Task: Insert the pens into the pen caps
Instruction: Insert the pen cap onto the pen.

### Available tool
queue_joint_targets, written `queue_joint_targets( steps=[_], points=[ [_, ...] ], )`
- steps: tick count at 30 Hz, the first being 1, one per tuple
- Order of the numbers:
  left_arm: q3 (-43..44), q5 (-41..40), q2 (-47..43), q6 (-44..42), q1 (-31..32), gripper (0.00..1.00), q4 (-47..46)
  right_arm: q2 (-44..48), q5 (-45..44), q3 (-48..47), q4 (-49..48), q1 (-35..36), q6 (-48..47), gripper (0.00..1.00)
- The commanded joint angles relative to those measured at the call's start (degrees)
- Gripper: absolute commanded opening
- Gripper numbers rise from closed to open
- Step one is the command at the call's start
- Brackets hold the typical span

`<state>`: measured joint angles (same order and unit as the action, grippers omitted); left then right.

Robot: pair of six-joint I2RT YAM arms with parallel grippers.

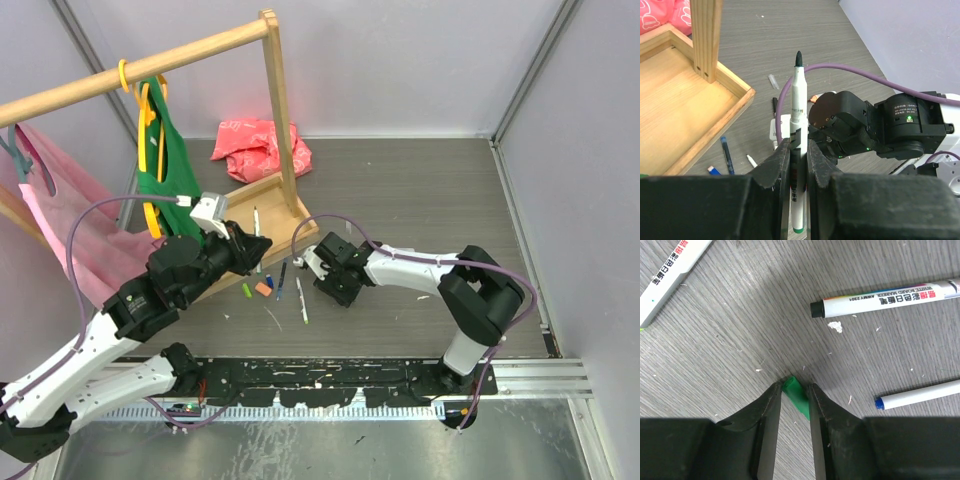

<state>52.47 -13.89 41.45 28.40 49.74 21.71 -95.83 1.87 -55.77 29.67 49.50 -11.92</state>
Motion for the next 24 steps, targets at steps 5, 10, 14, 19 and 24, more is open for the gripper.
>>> queue_joint_targets(
  steps=[5,10,14,19,24],
  points=[
    [4.05,1.66,2.33,-1.62,-0.22,0.00,-2.35,-0.44,-1.16,-1.77,0.55,-0.32,2.24,0.23],
    [4.49,2.03,3.02,-1.92,-0.25,0.00,-2.68,1.38,-4.73,-1.63,-1.51,-0.75,8.71,0.22],
    [4.32,1.68,2.89,-2.04,-0.24,0.00,-2.60,2.94,-8.52,-1.49,-2.22,-1.06,16.46,0.23],
    [3.75,0.77,2.11,-2.21,-0.21,0.00,-2.25,4.78,-12.84,-0.48,-3.13,-1.02,26.24,0.23],
    [2.92,0.53,1.52,-2.02,-0.18,0.00,-2.09,5.63,-18.68,-0.40,-3.92,-1.07,33.94,0.25]
  ],
)
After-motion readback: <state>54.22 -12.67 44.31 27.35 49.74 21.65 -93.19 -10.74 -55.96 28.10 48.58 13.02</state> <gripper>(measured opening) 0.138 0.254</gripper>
